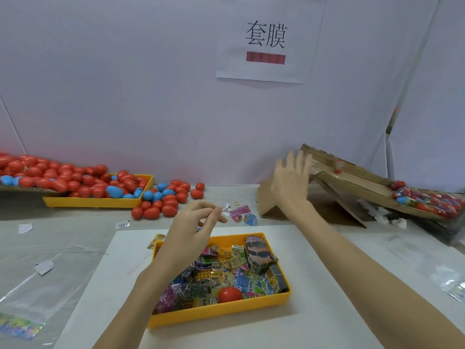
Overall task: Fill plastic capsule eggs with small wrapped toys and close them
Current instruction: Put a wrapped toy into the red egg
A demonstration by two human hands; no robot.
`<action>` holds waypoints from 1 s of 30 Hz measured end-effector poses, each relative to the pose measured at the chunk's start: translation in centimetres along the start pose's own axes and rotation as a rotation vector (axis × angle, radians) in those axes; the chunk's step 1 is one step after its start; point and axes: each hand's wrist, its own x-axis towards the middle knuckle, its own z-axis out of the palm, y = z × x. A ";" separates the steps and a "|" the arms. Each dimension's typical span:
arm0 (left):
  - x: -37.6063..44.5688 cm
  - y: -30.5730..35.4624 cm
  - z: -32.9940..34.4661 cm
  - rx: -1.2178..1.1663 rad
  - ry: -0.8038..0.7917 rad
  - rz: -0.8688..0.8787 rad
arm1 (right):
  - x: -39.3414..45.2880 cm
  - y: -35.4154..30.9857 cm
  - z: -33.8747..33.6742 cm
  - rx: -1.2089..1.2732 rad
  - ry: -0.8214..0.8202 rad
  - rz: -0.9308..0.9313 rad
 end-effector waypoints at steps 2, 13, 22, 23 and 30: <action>-0.1 -0.7 -0.1 0.177 -0.005 -0.041 | -1.1 -2.8 0.8 0.130 -0.045 -0.129; -0.6 -3.3 -0.9 0.578 -0.032 -0.267 | -1.2 -15.9 5.2 0.530 -0.492 -0.558; -0.3 -3.1 -0.8 0.527 0.007 -0.297 | -1.0 -15.4 5.8 0.583 -0.293 -0.424; -0.3 -3.0 -0.8 0.519 0.011 -0.292 | -1.1 -15.3 5.8 0.600 -0.280 -0.424; -0.4 -3.2 -0.6 0.479 0.056 -0.234 | -1.0 -16.5 5.8 0.604 -0.497 -0.550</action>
